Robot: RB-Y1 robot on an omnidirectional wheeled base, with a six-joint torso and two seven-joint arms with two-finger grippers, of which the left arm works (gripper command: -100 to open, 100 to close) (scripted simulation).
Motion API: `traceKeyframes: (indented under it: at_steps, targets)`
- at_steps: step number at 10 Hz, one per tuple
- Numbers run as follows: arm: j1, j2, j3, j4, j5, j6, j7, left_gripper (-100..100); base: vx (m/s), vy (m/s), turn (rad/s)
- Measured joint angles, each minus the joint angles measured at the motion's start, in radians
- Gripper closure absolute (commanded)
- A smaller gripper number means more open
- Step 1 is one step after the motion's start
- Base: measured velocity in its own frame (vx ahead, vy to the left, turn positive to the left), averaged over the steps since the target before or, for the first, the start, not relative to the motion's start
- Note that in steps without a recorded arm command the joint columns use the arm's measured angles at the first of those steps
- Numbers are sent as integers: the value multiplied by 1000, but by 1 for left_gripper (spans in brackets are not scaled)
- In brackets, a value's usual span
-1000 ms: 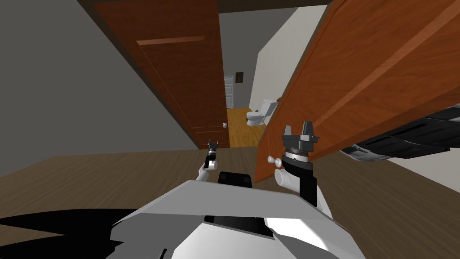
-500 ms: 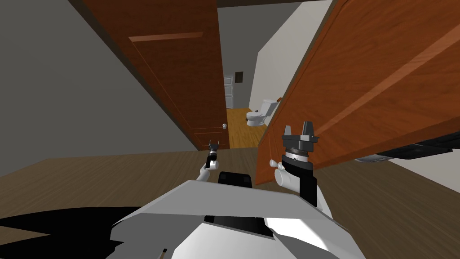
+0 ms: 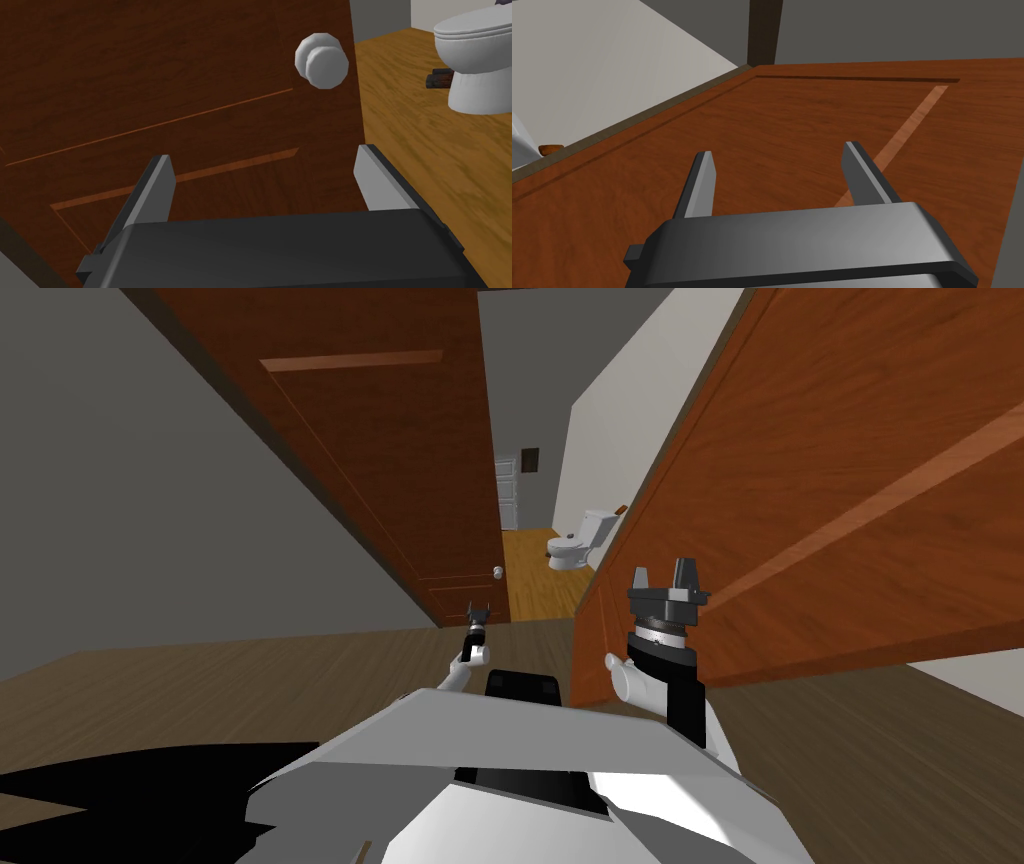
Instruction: Pull the door open
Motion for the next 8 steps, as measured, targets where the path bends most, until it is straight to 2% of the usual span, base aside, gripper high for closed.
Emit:
traceKeyframes:
  at_steps: [8]
  targets:
    - [-75,-29,-11,159,57,-43,111,-100,99,9,-39]
